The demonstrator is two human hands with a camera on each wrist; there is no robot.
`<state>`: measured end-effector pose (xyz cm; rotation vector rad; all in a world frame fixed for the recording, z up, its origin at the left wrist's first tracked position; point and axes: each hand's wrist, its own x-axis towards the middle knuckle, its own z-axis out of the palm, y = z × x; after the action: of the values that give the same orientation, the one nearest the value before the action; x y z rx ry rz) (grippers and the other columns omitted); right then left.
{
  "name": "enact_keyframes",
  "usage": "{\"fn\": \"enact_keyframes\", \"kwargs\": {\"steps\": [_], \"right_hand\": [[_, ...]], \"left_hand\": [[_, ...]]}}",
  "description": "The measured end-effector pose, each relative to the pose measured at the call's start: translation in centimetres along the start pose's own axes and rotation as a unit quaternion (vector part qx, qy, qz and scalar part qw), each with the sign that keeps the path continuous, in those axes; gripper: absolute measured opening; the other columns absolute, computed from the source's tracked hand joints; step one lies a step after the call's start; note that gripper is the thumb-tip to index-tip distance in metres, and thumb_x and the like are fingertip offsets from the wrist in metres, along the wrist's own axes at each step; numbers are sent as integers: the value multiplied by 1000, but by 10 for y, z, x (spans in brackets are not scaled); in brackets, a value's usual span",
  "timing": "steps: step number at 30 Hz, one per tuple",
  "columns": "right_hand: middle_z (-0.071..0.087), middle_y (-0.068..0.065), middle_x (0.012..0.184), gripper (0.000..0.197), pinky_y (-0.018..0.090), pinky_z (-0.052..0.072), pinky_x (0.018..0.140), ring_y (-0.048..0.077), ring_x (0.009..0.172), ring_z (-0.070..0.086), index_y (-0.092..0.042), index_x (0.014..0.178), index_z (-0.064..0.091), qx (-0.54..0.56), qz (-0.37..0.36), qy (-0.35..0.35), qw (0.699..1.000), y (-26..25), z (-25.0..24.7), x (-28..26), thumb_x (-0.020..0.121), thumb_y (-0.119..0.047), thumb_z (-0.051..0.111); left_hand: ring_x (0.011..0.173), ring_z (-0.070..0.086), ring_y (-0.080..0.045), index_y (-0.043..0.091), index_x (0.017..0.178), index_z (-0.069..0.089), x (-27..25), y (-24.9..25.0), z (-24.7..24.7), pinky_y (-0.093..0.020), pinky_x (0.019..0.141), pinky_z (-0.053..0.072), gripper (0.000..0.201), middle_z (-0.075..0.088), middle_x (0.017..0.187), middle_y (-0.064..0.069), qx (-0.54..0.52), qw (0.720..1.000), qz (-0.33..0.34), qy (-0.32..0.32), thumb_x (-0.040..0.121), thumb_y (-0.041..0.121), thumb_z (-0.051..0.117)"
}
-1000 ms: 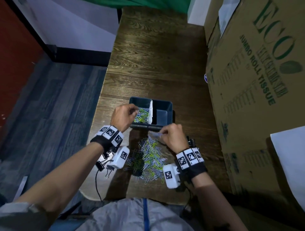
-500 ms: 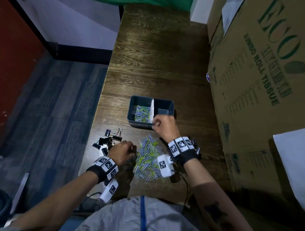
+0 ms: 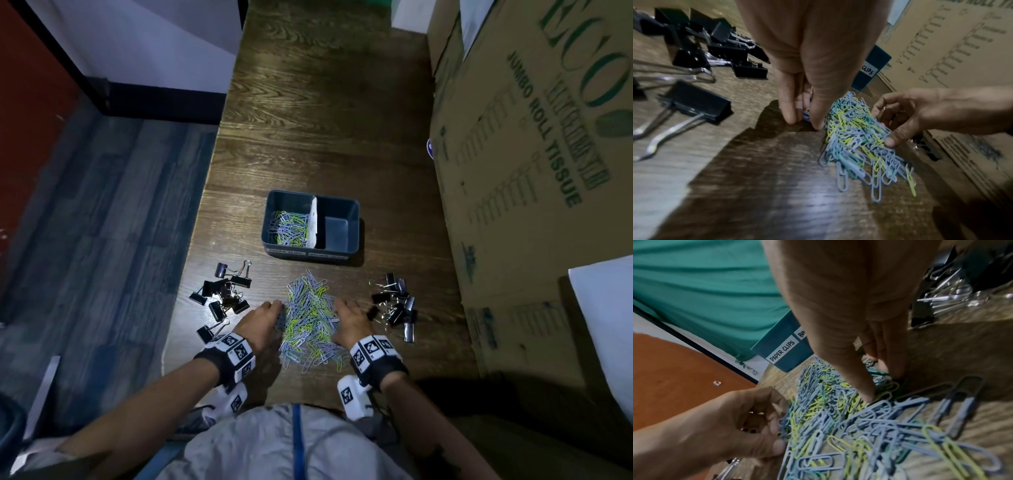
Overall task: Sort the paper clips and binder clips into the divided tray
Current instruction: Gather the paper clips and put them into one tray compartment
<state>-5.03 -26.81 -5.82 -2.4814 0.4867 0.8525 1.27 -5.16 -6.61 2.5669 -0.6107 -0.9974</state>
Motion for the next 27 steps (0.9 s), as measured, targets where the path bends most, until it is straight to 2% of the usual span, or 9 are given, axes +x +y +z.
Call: {"fn": "enact_keyframes", "kwargs": {"steps": [3, 5, 8, 11, 15, 18, 20, 24, 27], "right_hand": [[50, 3, 131, 58, 40, 48, 94, 27, 120, 52, -25, 123, 46, 2, -17, 13, 1000, -7, 1, 5, 75, -13, 77], [46, 2, 129, 61, 42, 49, 91, 27, 117, 51, -27, 123, 42, 10, -11, 32, 999, -10, -1, 7, 75, -26, 79], [37, 2, 133, 80, 46, 49, 93, 27, 121, 47, -30, 135, 34, 8, -15, 28, 999, -12, -1, 8, 71, -35, 83], [35, 5, 131, 86, 47, 49, 94, 29, 125, 44, -32, 141, 31, -19, -55, 13, 998, -16, 2, 6, 73, -27, 83], [44, 6, 130, 61, 44, 49, 94, 30, 119, 50, -28, 129, 42, -26, -83, 54, 995, -22, 7, 1, 80, -11, 74], [57, 2, 119, 40, 42, 54, 84, 27, 104, 61, -31, 107, 53, -7, -82, 77, 994, -22, 3, 3, 82, -4, 69], [66, 1, 114, 35, 41, 58, 78, 24, 93, 66, -31, 104, 61, -5, -75, 82, 994, -22, -3, 4, 84, -4, 68], [72, 8, 116, 33, 37, 58, 86, 24, 97, 70, -22, 115, 71, 11, -60, 85, 994, -19, -17, 3, 88, -5, 69], [72, 7, 117, 29, 36, 57, 91, 21, 103, 69, -21, 114, 72, 6, -57, 91, 994, -13, -24, 2, 89, -8, 70]], "left_hand": [[90, 61, -29, 19, 111, 44, 4, 7, -3, -34, 74, 50, 37, 61, 107, -7, -14, 999, 18, 37, 80, 19, 65], [84, 59, -22, 20, 111, 40, 3, 12, -6, -35, 72, 52, 37, 54, 110, -3, 21, 997, 11, 75, 84, 28, 63], [100, 51, -21, 23, 131, 28, 6, 15, -7, -35, 74, 54, 66, 37, 126, -4, 65, 995, 22, 66, 80, 41, 66], [121, 39, -29, 30, 148, 7, 14, 18, -4, -44, 78, 56, 93, 21, 143, -5, 110, 993, 41, 10, 79, 45, 67], [109, 50, -30, 20, 138, 35, 20, 24, 1, -42, 74, 52, 63, 40, 128, -11, 105, 992, 55, 34, 84, 23, 67], [89, 60, -33, 13, 121, 50, 19, 22, -2, -39, 70, 48, 37, 51, 111, -11, 47, 995, 68, 55, 87, 13, 64], [83, 62, -30, 12, 107, 57, 20, 18, -5, -32, 67, 47, 21, 56, 100, -7, 31, 995, 78, 61, 87, 7, 61], [77, 62, -18, 17, 96, 64, 18, 11, -12, -31, 70, 55, 22, 64, 90, -2, -14, 993, 86, 85, 85, -1, 61], [72, 62, -8, 21, 91, 66, 12, 11, -24, -20, 63, 52, 23, 65, 85, 5, -57, 987, 99, 113, 85, -1, 65]]}}
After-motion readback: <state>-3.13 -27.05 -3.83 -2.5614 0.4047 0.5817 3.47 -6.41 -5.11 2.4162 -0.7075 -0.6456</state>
